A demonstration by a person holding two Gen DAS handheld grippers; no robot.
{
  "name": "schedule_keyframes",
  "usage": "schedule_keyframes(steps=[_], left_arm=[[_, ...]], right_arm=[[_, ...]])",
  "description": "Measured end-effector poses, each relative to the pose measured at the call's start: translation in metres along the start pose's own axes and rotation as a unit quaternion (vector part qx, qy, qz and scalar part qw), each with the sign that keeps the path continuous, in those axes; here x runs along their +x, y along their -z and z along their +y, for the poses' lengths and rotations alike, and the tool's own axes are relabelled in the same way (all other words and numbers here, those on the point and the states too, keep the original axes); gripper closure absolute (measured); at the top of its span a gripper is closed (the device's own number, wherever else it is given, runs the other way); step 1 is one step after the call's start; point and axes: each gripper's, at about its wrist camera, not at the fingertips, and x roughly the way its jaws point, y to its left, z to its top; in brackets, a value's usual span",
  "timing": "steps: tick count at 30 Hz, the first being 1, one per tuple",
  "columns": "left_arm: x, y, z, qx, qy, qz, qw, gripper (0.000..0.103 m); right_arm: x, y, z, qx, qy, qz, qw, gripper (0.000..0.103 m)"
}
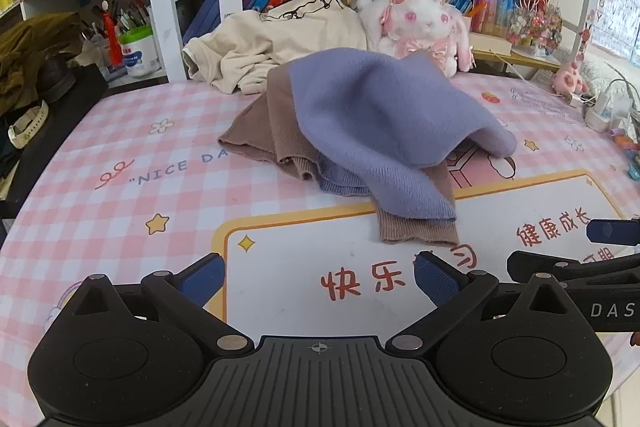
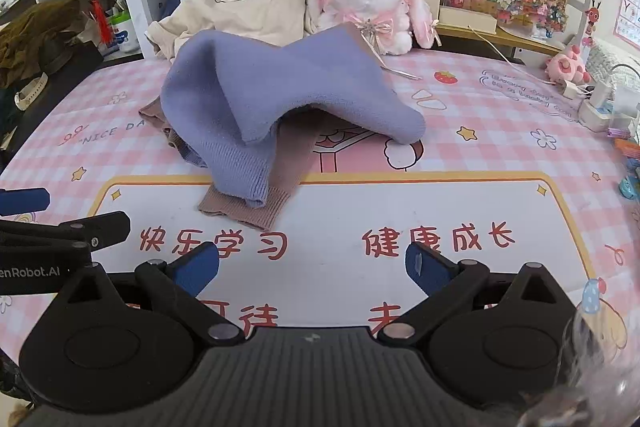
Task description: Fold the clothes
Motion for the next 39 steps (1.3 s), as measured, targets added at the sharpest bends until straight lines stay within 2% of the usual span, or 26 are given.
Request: schedule_keyframes(steps=[9, 12, 14, 39], left_arm=[[-0.011, -0.015, -0.002, -0.008, 0.002, -0.007, 0.9999, 0.001], [-0.008, -0.005, -0.006, -0.009, 0.002, -0.008, 0.9999, 0.001], [-0.003, -0.013, 0.001, -0.009, 0.007, 0.000, 0.9999, 0.001], [0.003, -0.012, 0.004, -0.014, 0.001, 0.009, 0.9999, 0.001]], right_arm=[[0.002, 0.000, 0.000, 0.003, -0.001, 0.002, 1.000, 0.002], [0.003, -0.001, 0.001, 0.003, -0.001, 0.003, 1.000, 0.002], [0.005, -0.001, 0.001, 0.003, 0.000, 0.005, 1.000, 0.002], [0.011, -0.003, 0.002, -0.003, 0.000, 0.013, 1.000, 0.002]])
